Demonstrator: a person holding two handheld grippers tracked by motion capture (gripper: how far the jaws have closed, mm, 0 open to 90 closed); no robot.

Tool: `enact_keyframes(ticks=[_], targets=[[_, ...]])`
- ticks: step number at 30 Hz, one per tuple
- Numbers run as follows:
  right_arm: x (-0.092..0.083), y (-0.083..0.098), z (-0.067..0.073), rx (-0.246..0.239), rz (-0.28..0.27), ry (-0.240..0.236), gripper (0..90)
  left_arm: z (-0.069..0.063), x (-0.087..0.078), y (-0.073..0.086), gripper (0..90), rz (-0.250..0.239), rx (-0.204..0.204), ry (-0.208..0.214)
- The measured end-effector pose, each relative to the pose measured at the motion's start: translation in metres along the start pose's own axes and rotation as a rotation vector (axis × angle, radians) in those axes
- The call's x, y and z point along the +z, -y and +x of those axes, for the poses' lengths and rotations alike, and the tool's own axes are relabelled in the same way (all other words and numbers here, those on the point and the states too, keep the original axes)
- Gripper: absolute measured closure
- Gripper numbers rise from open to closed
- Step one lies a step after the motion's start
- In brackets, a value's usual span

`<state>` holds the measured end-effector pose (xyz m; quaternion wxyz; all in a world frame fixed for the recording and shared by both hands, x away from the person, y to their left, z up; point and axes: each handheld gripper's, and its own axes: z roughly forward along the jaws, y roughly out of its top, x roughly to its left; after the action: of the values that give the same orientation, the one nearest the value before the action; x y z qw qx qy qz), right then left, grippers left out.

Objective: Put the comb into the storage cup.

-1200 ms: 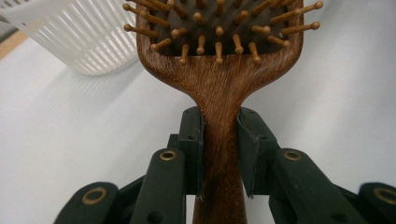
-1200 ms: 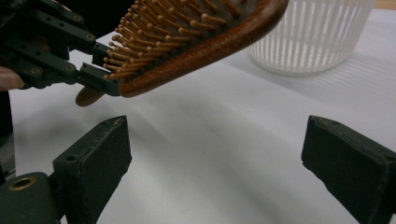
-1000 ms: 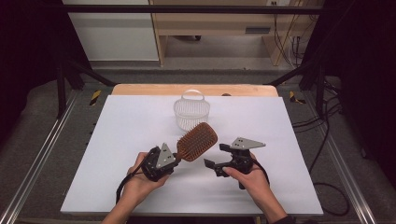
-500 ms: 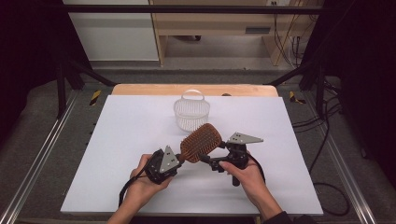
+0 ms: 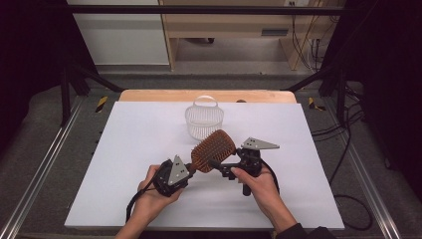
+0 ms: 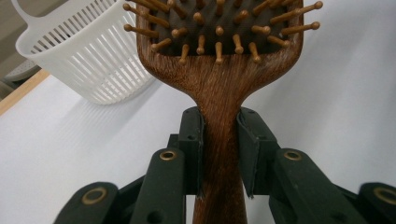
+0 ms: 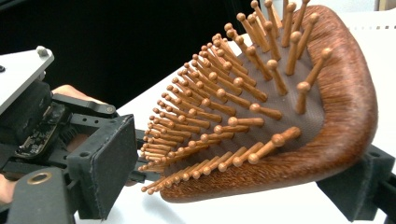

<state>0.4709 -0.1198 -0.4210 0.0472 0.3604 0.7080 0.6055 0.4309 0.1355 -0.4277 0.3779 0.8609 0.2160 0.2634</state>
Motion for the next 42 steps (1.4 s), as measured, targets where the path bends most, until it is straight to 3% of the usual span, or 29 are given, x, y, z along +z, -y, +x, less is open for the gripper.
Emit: enact_keyframes(ticks=[9,17,22,29,42], targets=[[0.002,-0.004,0.001,0.031,-0.042,-0.015,21.3,-0.002,-0.003,-0.002,72.7,-0.039,0.002,-0.034],[0.006,-0.010,0.004,0.054,-0.062,-0.041,23.9,-0.004,-0.004,-0.003,72.7,-0.068,0.006,-0.034],[0.008,-0.012,0.003,0.109,-0.089,-0.056,26.0,-0.002,-0.004,-0.002,72.7,-0.076,0.005,-0.037],[0.010,-0.013,0.003,0.149,-0.113,-0.063,36.6,0.001,-0.005,0.001,72.7,-0.095,-0.020,-0.038],[0.015,-0.027,0.015,0.147,-0.127,-0.049,51.4,0.010,-0.008,0.004,72.8,-0.121,-0.082,-0.026]])
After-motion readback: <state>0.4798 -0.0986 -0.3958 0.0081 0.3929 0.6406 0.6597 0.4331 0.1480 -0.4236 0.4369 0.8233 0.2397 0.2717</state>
